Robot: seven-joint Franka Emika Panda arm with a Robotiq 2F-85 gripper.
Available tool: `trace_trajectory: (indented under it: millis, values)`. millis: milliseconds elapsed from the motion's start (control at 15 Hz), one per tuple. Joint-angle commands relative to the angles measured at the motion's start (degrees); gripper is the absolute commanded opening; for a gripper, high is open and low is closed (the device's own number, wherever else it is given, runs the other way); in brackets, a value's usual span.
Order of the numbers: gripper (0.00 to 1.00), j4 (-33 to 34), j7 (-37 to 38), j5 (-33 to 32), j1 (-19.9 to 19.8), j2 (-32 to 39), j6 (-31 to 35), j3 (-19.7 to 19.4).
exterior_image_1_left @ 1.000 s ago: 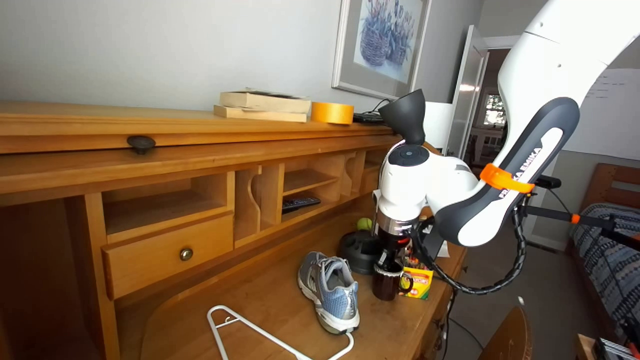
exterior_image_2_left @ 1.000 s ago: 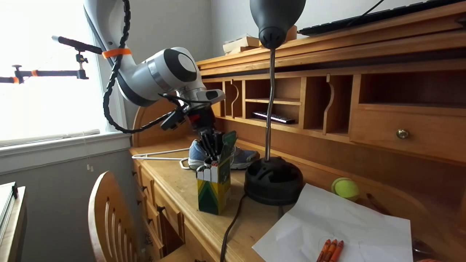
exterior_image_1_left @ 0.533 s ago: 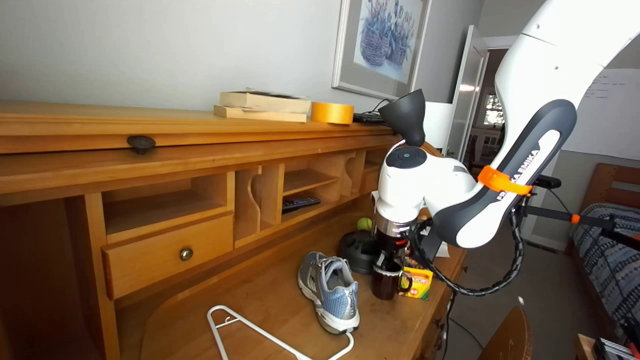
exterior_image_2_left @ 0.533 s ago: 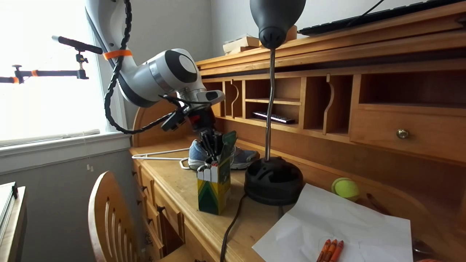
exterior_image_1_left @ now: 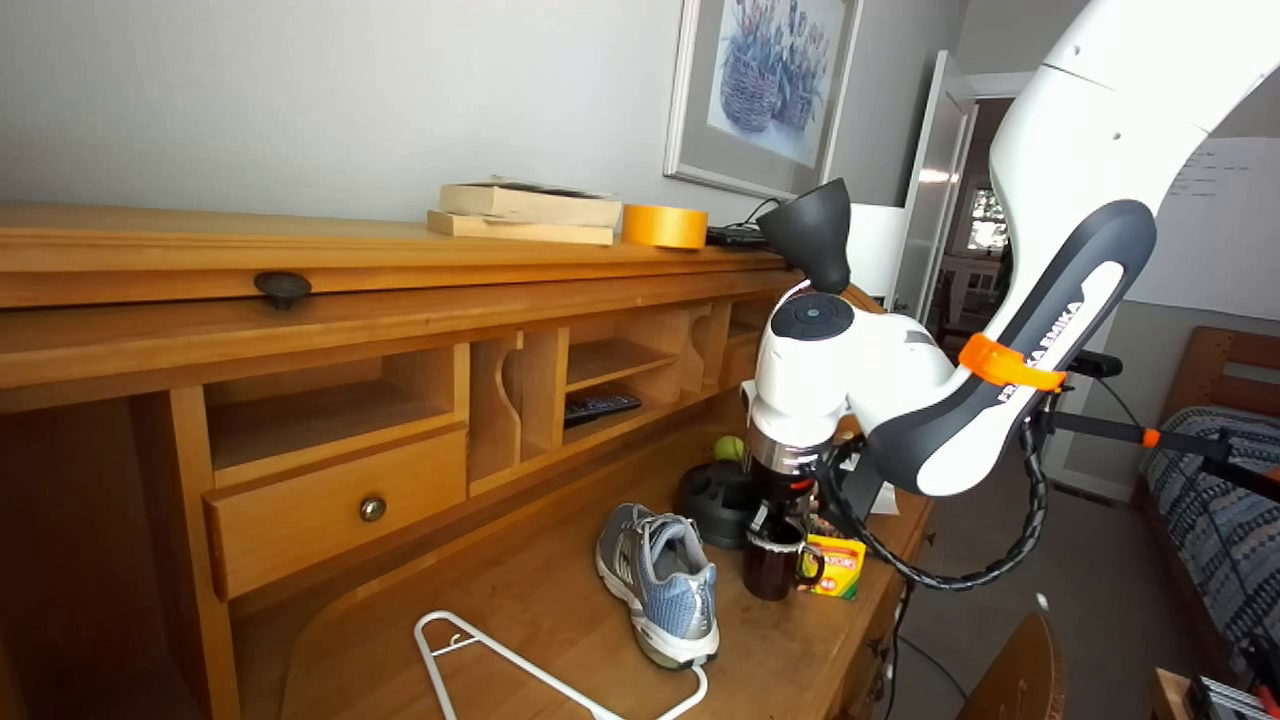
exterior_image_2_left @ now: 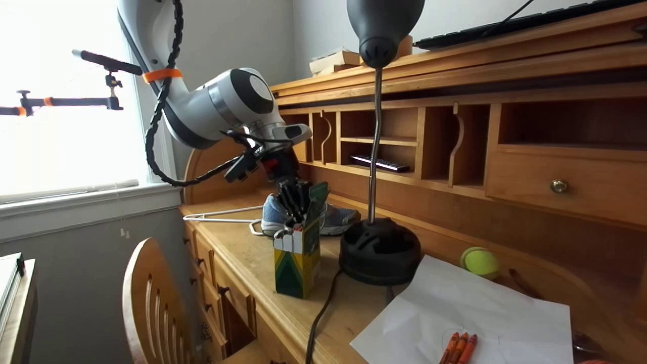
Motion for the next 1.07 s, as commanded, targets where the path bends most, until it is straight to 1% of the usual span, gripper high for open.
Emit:
trace_trajectory:
  millis: [0, 133, 200, 267, 400, 533, 600, 667, 733, 800, 867, 1000]
  values:
    - [0.55, 0.9, 2.57, -2.42, 1.11, 2.07, 0.24, -1.21]
    - [0.68, 1.29, 2.83, -2.39, 1.33, 2.58, 0.33, -1.26]
    - [0.69, 1.4, 2.94, -2.39, 1.47, 2.76, 0.44, -1.31]
    - [0.73, 1.45, 3.12, -2.37, 1.65, 2.9, 0.4, -1.31]
    - [0.73, 1.65, 3.36, -2.49, 1.87, 3.07, 0.39, -1.49]
    - [0.4, 1.81, 3.37, -2.58, 1.94, 3.29, 0.31, -1.53]
    - [0.35, 1.92, 3.3, -2.57, 1.97, 3.4, 0.26, -1.51]
    - [0.35, 2.0, 3.25, -2.58, 1.99, 3.52, 0.26, -1.53]
    - [0.29, 2.04, 3.2, -2.59, 2.02, 3.76, 0.23, -1.58]
    - [0.37, 2.11, 3.16, -2.64, 2.11, 3.94, 0.17, -1.64]
    - [0.39, 2.15, 3.18, -2.67, 2.19, 3.98, 0.2, -1.65]
    - [0.41, 2.17, 3.2, -2.79, 2.42, 4.0, 0.18, -1.72]
